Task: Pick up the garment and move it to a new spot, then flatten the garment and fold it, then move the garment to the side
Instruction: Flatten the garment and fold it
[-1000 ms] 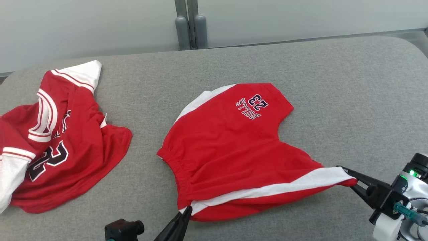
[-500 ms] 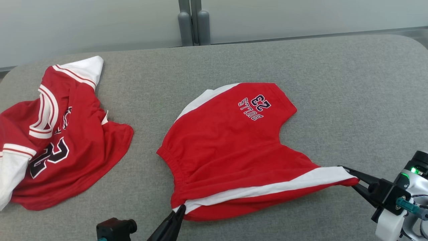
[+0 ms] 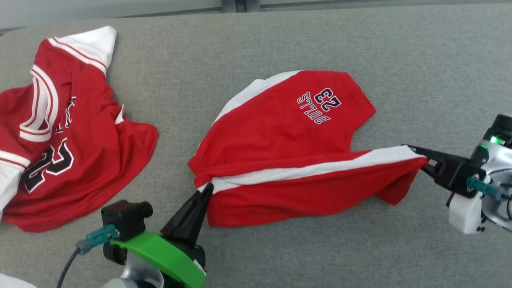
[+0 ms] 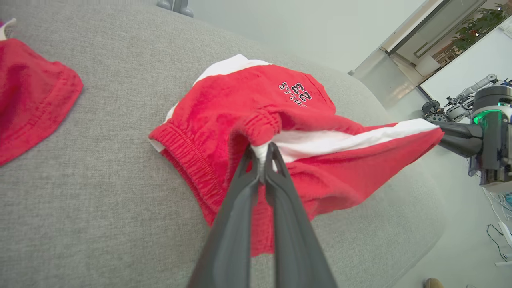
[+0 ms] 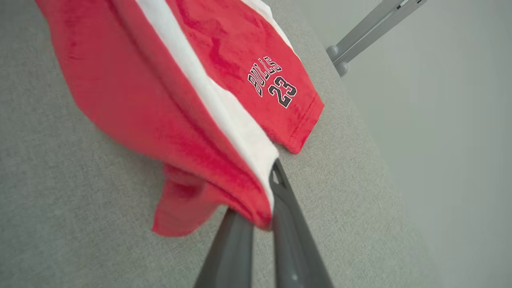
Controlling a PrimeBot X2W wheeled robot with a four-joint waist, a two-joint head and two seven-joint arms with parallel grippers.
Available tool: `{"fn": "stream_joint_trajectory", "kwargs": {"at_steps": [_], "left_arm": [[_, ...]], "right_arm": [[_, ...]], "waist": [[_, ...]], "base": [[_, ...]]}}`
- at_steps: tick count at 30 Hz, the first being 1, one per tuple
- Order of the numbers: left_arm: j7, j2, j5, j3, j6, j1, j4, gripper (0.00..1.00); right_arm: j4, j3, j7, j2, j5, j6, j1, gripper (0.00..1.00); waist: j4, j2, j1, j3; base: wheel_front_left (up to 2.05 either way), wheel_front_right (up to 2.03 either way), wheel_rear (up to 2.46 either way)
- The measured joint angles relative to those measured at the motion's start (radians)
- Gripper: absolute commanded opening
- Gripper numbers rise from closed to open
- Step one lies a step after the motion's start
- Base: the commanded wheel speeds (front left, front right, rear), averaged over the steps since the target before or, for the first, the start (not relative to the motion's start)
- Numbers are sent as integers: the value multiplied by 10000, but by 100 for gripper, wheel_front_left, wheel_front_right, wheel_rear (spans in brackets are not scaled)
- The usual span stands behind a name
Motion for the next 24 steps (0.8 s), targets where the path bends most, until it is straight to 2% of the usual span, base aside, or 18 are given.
{"fn": "stream_joint_trajectory", "kwargs": {"at_steps": [5,10,15,24], "left_arm": [[-44,-305,-10,61,-251,-1012,332,0],[-105,-700,-36,86,-405,-1957,897,0],[-267,-1080,-17,88,-439,-2736,1507,0],[-700,-1670,-44,100,-581,-3435,2387,0]], "right_arm": [[303,1524,305,-322,510,0,-2518,0],[859,2903,539,-79,1012,0,-4633,0],[1304,3225,851,337,1223,0,-5886,0],[1360,3260,1812,391,1229,0,-5964,0]], "waist": [[386,-1,0,686],[882,-1,1,1181],[1263,-1,1,1631],[1794,-1,1,2264]], "base": [[0,0,0],[0,0,0],[0,0,0],[0,0,0]]}}
